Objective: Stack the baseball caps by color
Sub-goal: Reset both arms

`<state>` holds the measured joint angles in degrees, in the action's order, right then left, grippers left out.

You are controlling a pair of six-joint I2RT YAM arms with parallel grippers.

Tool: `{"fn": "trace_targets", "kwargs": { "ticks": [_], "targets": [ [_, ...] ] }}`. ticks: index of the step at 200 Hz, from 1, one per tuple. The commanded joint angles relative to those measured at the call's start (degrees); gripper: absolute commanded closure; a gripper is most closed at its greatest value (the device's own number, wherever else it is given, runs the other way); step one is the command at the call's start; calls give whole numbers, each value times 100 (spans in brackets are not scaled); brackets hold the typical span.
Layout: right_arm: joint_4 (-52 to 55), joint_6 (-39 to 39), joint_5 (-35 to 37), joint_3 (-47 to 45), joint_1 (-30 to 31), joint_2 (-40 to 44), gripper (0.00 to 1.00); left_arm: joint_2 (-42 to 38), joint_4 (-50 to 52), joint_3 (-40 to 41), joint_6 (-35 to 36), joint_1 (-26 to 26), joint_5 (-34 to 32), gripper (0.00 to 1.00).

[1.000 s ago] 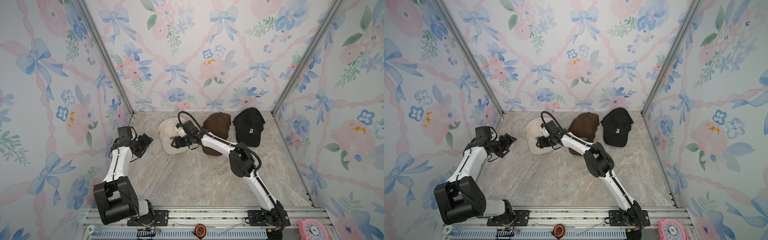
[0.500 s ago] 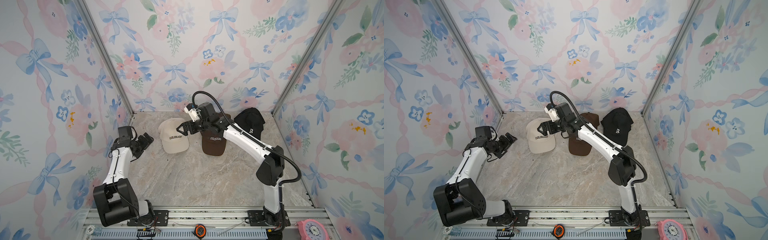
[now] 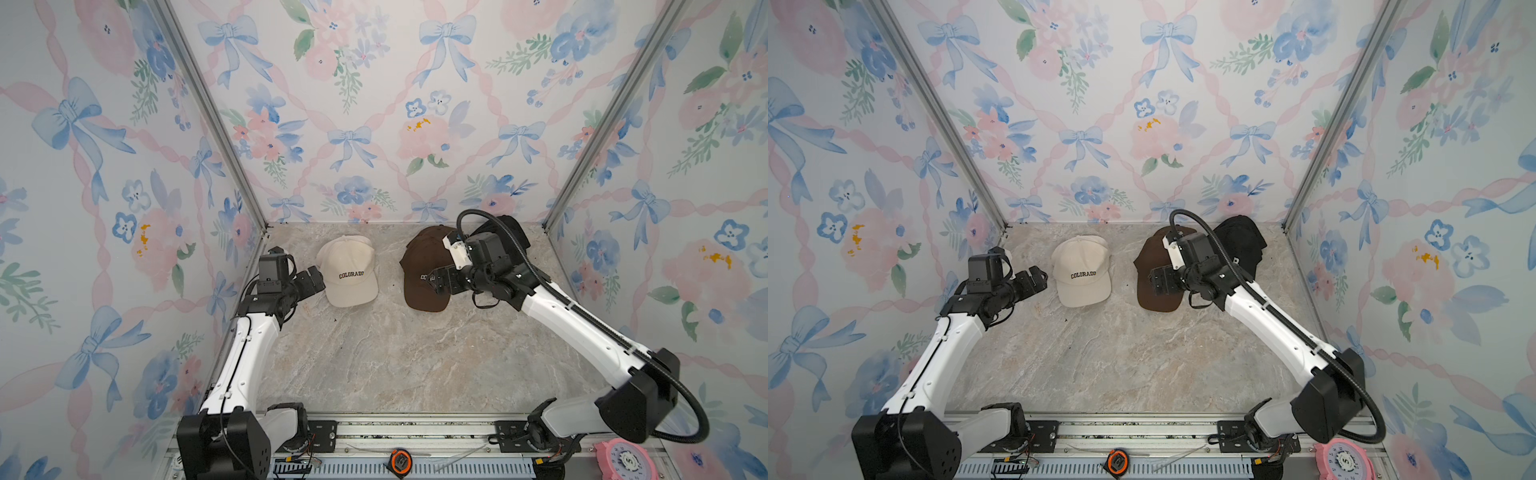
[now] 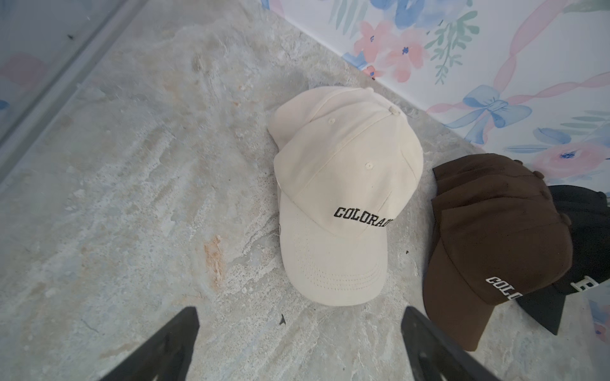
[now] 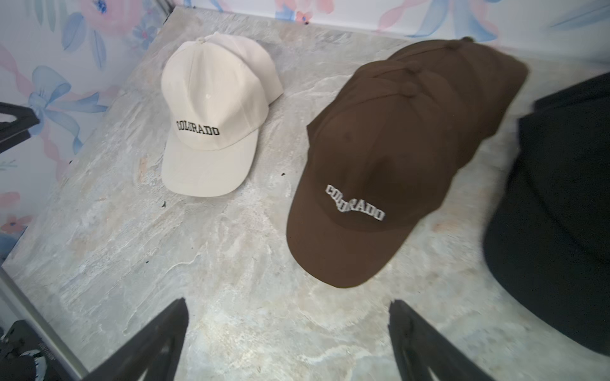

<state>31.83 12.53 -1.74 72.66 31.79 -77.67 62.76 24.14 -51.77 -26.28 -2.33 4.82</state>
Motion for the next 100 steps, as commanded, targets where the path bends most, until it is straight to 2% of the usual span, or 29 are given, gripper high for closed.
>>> {"fn": "trace_targets", "kwargs": {
  "ticks": [1, 20, 40, 73, 100],
  "targets": [
    [66, -157, 868, -639, -299, 569, 4, -580, -913, 565, 567, 180, -639, 2],
    [92, -190, 1041, -1062, -713, 905, 4, -971, -1396, 914, 839, 363, -1010, 2],
    [129, -275, 1053, -1411, -1129, 1171, 4, -1394, -2069, 1630, 1143, 549, -1399, 2],
    [-860, -731, 1272, -2605, -1244, 2089, 4, -1963, -3242, 2514, 1643, 634, -1692, 2],
    [-1647, -828, 1166, -3402, -1546, 2697, 4, -1867, -3562, 2796, 1860, 646, -1686, 2]
  ]
}}
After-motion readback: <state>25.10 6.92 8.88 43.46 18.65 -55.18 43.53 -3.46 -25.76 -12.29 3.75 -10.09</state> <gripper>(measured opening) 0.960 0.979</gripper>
